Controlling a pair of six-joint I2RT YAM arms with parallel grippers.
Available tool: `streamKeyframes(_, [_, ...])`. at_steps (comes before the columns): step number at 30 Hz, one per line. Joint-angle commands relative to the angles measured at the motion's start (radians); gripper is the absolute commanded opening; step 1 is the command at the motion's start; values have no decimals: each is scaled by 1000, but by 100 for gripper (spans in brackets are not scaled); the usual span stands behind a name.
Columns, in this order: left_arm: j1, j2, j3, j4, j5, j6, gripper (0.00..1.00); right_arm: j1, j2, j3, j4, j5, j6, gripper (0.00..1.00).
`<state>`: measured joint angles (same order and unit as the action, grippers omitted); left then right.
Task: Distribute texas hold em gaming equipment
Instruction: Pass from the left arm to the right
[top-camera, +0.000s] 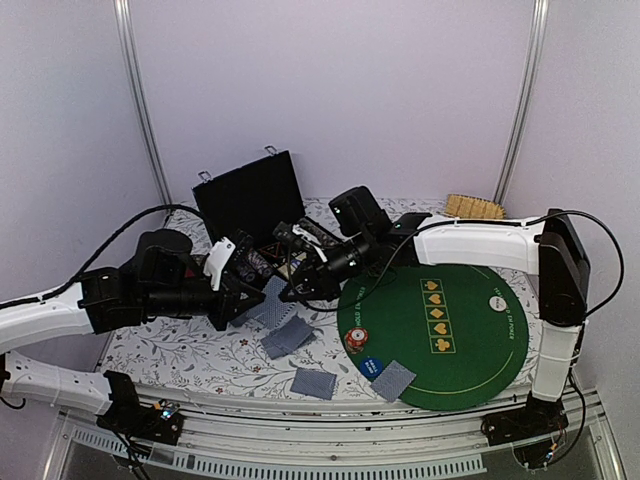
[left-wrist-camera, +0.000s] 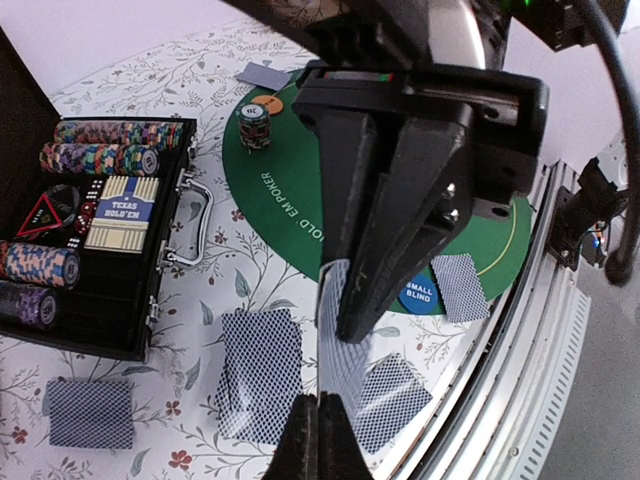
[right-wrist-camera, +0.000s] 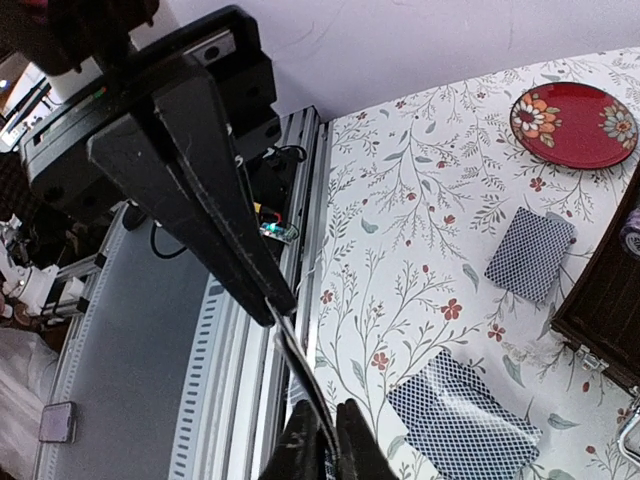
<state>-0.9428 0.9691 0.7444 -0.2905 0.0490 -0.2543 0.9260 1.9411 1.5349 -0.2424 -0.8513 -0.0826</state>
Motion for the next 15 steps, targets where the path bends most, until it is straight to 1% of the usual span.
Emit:
streamKeyframes(1, [-16,7,10,11,-3,8,0,3,-12,9,32,1,32,2])
streamKeyframes(2, [-16,9,8,12,-23,-4,0,-1,-16,0,50,20,52,2])
streamKeyframes(3, [-16,12,7,11,-56,-20,3,-8,-14,-11,67,41,86,2])
streamKeyframes(4, [-15,15,8,5,-97,-38,20,-22,-7,-22,85,56,132,2])
streamKeyframes(5, [-13,21,8,-5,-155,-67,35,-37,3,-35,107,66,211,2])
streamKeyframes(6, [-8,26,9,-18,-213,-101,58,-50,16,-56,133,76,282,2])
streamKeyframes(7, [5,33,12,-32,-262,-138,70,-60,35,-76,167,85,342,2])
streamKeyframes(8, [30,42,13,-47,-288,-173,77,-64,53,-89,187,88,424,2])
streamKeyframes(10, [102,63,15,-76,-287,-246,84,-62,96,-92,197,96,481,2])
streamKeyframes(13, [224,89,-6,-94,-243,-344,89,-61,150,-102,230,67,540,2])
streamKeyframes(15, [284,108,-33,-88,-234,-391,92,-61,166,-119,263,57,573,2])
